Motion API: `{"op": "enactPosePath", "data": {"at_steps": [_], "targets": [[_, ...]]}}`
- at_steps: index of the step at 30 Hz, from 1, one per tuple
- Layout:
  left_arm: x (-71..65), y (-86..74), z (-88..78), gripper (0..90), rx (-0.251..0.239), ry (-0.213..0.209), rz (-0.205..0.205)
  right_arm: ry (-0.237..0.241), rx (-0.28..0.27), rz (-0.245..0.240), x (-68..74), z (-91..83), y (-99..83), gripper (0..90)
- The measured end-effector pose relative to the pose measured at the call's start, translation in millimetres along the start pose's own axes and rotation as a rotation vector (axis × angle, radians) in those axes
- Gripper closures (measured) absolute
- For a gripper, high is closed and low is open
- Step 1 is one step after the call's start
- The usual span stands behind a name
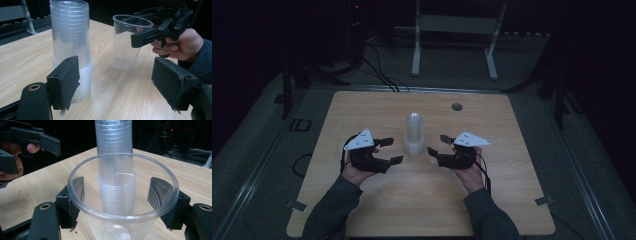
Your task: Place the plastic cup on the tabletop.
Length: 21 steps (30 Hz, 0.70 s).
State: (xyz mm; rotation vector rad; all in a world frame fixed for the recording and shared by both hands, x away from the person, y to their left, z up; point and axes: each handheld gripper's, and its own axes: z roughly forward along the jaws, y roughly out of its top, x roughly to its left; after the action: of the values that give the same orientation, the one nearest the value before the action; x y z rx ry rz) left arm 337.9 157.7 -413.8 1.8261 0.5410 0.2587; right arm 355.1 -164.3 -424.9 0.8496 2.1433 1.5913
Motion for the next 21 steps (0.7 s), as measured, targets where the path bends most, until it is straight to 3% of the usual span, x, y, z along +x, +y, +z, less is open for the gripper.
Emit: {"op": "enactPosePath", "data": {"at_steps": [21], "targets": [[-0.2, 0.0, 0.2, 22.7, 0.0, 0.0, -0.001, -0.006, 0.026, 0.013, -3.8, 2.6, -8.5, 29.0]]}}
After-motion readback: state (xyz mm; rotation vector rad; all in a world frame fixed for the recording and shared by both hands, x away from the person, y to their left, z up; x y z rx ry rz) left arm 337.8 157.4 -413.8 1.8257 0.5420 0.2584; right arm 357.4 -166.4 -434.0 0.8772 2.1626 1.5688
